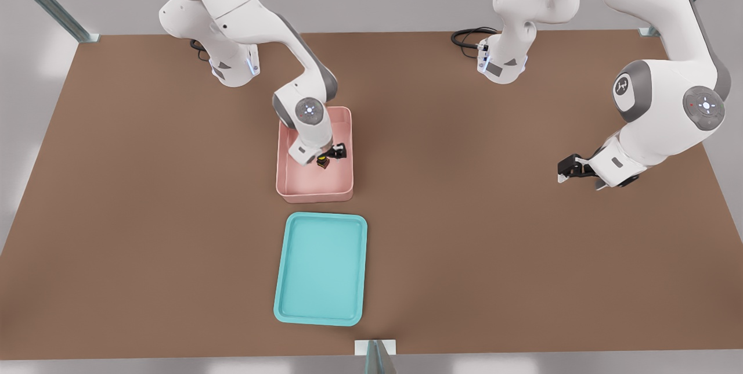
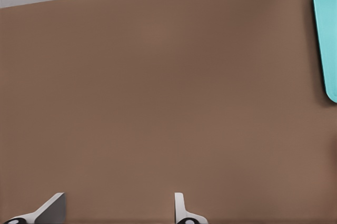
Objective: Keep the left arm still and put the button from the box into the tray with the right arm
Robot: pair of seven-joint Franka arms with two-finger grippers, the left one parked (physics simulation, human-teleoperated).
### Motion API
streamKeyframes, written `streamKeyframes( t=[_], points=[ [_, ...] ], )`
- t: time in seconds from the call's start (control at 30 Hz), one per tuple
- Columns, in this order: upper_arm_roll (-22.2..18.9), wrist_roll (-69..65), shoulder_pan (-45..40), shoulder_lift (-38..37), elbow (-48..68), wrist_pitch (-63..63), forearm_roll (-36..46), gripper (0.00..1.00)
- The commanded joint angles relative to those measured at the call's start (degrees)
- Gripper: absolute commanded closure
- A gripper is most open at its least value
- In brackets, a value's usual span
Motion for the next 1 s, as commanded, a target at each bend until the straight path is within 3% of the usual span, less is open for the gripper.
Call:
streamKeyframes(
  t=[0.0,0.43,0.97],
  points=[
    [0.0,4.95,-0.56,1.04,0.02,6.22,0.01,0.0],
    [1.75,5.66,0.23,-0.02,-5.69,9.83,0.1,0.0],
    [1.05,2.05,-1.79,-0.81,-8.24,11.41,0.1,0.01]
  ],
)
